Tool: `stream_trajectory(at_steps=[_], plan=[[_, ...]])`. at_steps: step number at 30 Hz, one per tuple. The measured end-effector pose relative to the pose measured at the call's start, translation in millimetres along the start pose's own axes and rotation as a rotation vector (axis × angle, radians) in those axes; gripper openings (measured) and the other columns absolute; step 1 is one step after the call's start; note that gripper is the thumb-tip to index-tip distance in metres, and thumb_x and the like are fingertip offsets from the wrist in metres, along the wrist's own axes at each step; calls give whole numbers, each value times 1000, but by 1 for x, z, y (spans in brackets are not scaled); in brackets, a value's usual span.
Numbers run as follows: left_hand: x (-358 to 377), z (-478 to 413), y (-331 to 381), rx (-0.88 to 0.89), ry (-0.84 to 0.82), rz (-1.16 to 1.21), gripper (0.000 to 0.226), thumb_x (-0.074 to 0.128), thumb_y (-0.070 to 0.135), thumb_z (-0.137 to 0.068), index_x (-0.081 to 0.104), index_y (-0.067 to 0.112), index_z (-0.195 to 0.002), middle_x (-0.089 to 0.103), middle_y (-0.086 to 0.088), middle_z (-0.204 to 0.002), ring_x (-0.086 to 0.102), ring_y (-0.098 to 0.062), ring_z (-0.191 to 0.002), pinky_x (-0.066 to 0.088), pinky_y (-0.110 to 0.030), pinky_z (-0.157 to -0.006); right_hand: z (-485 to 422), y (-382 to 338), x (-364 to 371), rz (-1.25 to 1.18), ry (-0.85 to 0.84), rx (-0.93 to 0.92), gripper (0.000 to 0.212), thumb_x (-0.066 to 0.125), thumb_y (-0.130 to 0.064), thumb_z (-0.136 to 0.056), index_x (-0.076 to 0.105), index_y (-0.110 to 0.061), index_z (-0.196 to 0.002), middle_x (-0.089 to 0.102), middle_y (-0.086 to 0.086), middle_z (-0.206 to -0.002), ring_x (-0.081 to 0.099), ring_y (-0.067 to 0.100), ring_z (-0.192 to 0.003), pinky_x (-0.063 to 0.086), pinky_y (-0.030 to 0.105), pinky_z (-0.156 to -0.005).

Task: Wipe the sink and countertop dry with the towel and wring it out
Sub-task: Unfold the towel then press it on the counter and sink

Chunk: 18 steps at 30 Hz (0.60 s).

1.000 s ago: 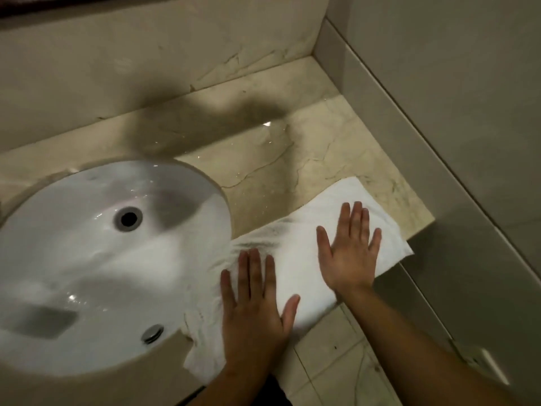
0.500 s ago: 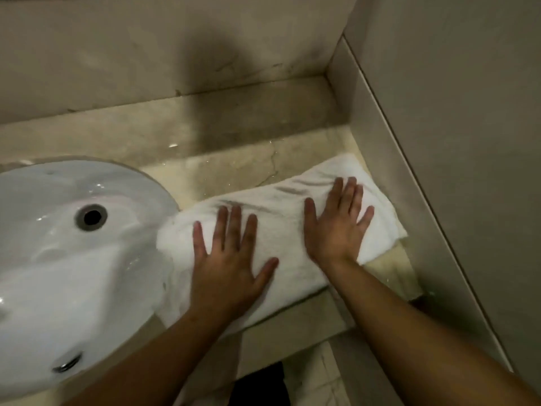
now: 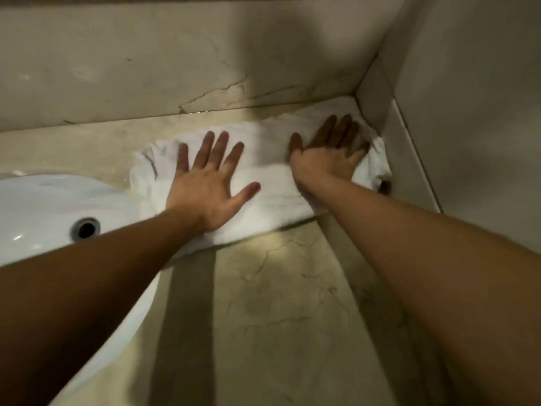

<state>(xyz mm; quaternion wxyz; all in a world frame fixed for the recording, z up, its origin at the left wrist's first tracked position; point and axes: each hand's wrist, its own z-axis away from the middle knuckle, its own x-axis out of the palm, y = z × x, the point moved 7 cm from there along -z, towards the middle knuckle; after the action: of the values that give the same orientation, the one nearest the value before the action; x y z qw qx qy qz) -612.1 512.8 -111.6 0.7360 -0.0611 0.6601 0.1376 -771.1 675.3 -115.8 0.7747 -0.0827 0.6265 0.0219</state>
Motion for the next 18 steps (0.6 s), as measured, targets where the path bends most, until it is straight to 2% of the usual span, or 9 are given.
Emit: stream_trajectory(at_steps=[2, 5, 10, 14, 18], plan=[[-5, -24, -11, 25, -10, -3, 89, -3, 85, -91, -6, 35, -164, -15, 2, -172, -18, -18, -158, -5, -58, -126, -23, -13, 0, -11, -57, 27, 93, 20, -69, -97, -10, -9, -162, -17, 14, -170, -17, 31, -156, -11, 61, -122], [-11, -49, -23, 69, -25, -2, 87, -2, 85, -90, -6, 37, -163, -14, 6, -172, -17, -14, -158, -6, -55, -127, -39, -23, -3, -17, -51, 36, 96, 20, -72, -97, -8, -8, -162, -16, 14, -170, -17, 32, -157, -10, 62, -122], [-4, -49, -24, 114, -20, 7, 84, 1, 84, -92, -7, 40, -162, -13, 7, -172, -16, -14, -158, -9, -53, -127, -16, -6, -1, 44, -26, -90, 97, 7, -75, -95, -13, -5, -160, -19, 15, -169, -18, 31, -156, -12, 55, -124], [-2, -16, -11, 187, 17, 7, 85, 2, 84, -93, -7, 37, -163, -8, 4, -173, -10, -19, -159, -5, -57, -127, 30, 18, 2, 6, 14, -80, 95, 8, -74, -96, -7, -7, -162, -11, 14, -171, -12, 28, -158, -9, 53, -125], [11, 59, 23, 291, 10, 17, 84, 7, 80, -96, -2, 32, -165, -8, -1, -173, -8, -23, -160, 0, -62, -126, 114, 67, 17, -28, 84, -53, 91, 13, -71, -98, 2, -8, -163, -2, 13, -172, -5, 26, -159, -5, 51, -126]])
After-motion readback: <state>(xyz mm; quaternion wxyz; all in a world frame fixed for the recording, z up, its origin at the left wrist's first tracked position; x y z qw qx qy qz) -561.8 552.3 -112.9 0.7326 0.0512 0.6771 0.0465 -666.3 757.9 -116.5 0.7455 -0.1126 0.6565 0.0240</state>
